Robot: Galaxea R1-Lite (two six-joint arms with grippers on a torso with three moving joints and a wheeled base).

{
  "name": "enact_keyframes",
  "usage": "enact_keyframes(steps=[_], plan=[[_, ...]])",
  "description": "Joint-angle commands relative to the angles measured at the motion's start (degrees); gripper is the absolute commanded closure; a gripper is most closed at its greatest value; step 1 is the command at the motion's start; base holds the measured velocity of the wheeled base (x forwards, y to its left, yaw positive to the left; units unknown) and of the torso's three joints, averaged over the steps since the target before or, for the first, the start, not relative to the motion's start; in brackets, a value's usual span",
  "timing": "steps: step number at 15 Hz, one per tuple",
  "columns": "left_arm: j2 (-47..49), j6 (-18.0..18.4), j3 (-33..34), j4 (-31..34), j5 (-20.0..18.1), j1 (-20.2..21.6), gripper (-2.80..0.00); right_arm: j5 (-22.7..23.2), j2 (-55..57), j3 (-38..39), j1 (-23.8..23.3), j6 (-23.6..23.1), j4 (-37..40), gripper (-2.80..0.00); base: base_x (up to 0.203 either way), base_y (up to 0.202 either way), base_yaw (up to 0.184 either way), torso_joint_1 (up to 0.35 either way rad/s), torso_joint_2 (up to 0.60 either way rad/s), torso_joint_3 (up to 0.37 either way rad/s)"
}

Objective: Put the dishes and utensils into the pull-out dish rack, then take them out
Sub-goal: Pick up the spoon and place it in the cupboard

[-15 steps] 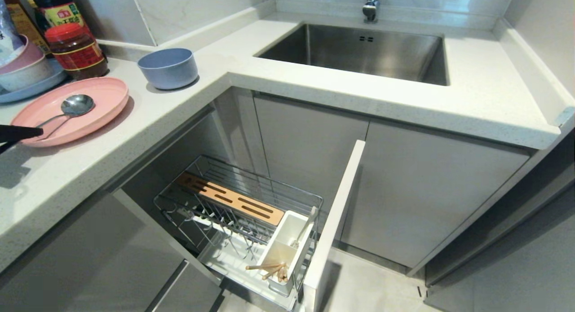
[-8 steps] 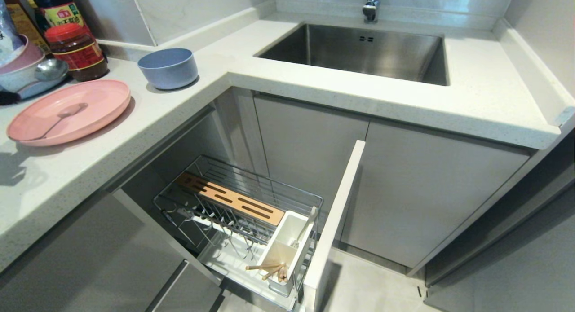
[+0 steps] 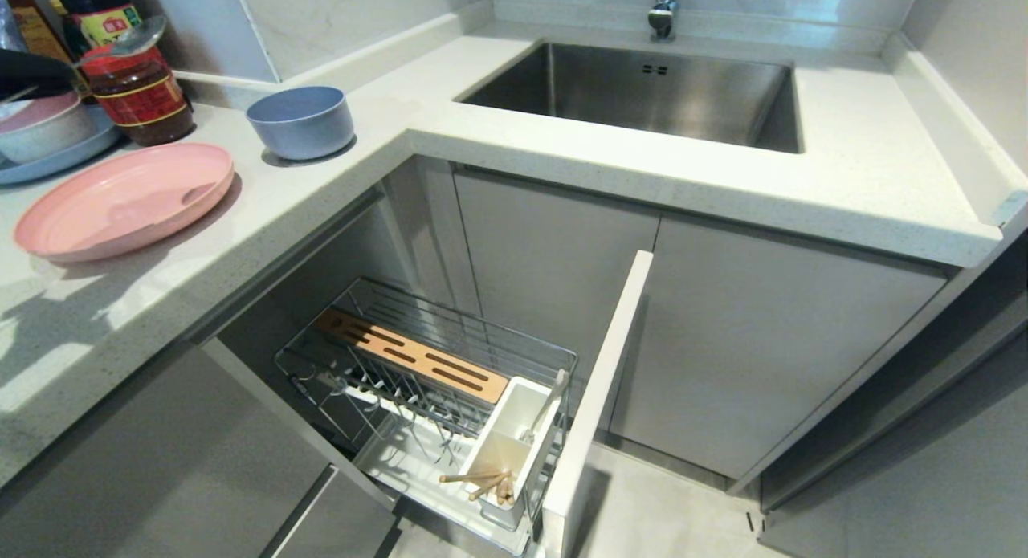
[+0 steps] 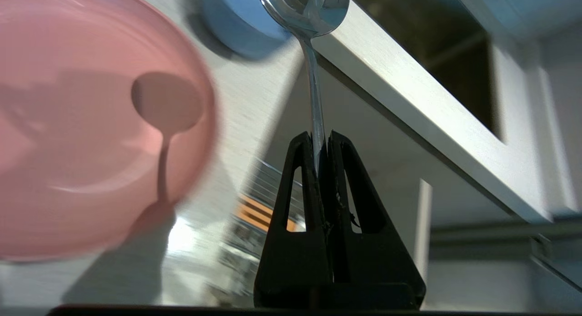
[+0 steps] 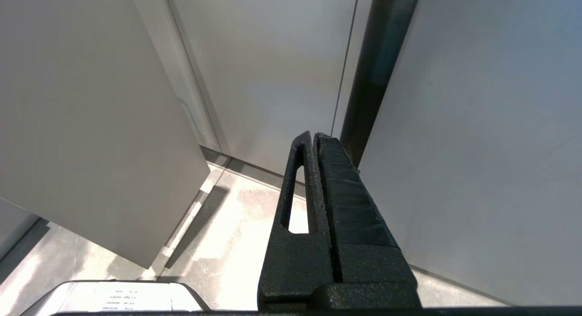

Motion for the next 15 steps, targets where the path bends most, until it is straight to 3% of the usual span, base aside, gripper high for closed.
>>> enact_keyframes(steps=[1, 5, 7, 12, 15], plan=[[-1.36, -1.15, -0.72, 2.97, 1.17, -7.86, 0.0, 0.0, 0.02, 0.0, 0.04, -0.02, -0.01, 0.0, 0.0, 0.0, 0.0, 0.0, 0.0, 0.0], [-1.33, -3.29, -0.55, 11.88, 8.78, -27.86, 0.0, 0.0, 0.02, 0.0, 0.04, -0.02, -0.01, 0.0, 0.0, 0.0, 0.0, 0.0, 0.0, 0.0], [1.15, -5.44, -0.25, 15.64, 13.98, -35.77, 0.0, 0.0, 0.02, 0.0, 0.04, -0.02, -0.01, 0.0, 0.0, 0.0, 0.0, 0.0, 0.0, 0.0], [11.4, -9.61, -0.34, 20.76, 23.59, -44.83, 0.0, -0.02, 0.02, 0.0, 0.04, -0.02, -0.01, 0.0, 0.0, 0.0, 0.0, 0.0, 0.0, 0.0], [18.12, -13.22, -0.45, 22.18, 26.76, -48.78, 0.0, 0.0, 0.02, 0.0, 0.04, -0.02, -0.01, 0.0, 0.0, 0.0, 0.0, 0.0, 0.0, 0.0]])
